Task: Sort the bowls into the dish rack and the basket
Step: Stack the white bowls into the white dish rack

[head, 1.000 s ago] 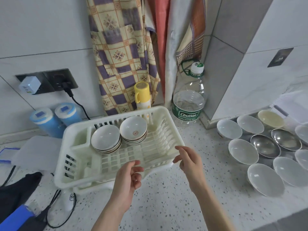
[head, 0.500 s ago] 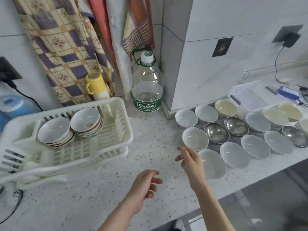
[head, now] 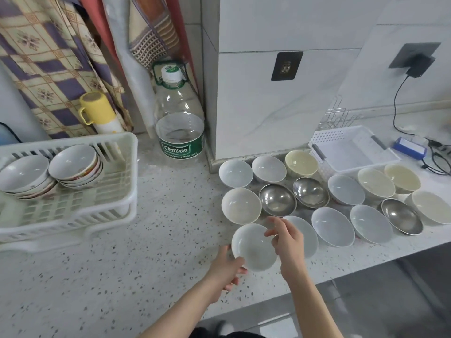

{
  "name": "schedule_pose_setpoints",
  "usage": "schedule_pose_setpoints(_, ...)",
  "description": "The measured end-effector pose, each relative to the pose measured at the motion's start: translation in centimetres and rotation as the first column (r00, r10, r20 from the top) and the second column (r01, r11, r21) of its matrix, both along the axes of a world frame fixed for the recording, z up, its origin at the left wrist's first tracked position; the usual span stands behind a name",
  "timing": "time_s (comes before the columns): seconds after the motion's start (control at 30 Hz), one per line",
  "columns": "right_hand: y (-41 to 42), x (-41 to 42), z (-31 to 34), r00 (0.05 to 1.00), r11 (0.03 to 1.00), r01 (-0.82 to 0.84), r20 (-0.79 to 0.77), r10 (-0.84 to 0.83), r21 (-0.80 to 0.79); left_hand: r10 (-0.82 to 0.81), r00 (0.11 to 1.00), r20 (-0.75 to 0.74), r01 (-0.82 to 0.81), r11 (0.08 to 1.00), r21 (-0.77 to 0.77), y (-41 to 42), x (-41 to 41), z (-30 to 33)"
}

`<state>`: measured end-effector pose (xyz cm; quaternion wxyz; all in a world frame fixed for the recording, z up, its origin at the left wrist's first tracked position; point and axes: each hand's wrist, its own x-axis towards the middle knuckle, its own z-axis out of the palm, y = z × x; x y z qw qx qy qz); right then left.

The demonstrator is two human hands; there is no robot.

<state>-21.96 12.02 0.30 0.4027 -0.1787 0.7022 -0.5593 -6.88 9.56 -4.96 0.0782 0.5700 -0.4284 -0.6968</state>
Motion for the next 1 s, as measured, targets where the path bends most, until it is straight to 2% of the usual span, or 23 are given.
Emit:
schedule_pose_setpoints(0.23,-0.1,-1.5,-0.9,0.999,0.999,-0.033,0.018,0.032,0.013,0.075,0.997,0.023,-0.072,0.992,-0.106,0.5,-0.5,0.0)
schedule_pose_setpoints(0.37,-0.5,-2.2,-1.1,0.999,0.999,-0.037,0.003,0.037,0.017,0.134,0.991,0.012,-0.132,0.984,-0.118,0.7,0.7,0.6)
schedule_pose_setpoints(0.53,-1.8,-1.2,-1.9,0.998,0.998,-0.055,-0.005,0.055,0.034,0.287,0.957,-0.03,-0.288,0.95,-0.117,0.7,3.3,1.2)
schedule_pose_setpoints(0.67,-2.5,0.7,-3.2,0.996,0.99,-0.075,0.047,0.069,0.123,0.417,0.908,-0.048,-0.419,0.898,-0.132,0.6,5.0,1.8)
schedule_pose_setpoints(0.83,-3.6,2.0,-4.5,0.969,0.949,-0.181,0.213,0.128,0.257,0.518,0.854,-0.045,-0.518,0.841,-0.159,0.0,7.3,2.5)
schedule_pose_setpoints(1.0,-5.0,2.7,-5.2,0.974,0.944,-0.154,0.207,0.095,0.293,0.589,0.805,-0.067,-0.592,0.791,-0.154,-0.4,9.4,2.9)
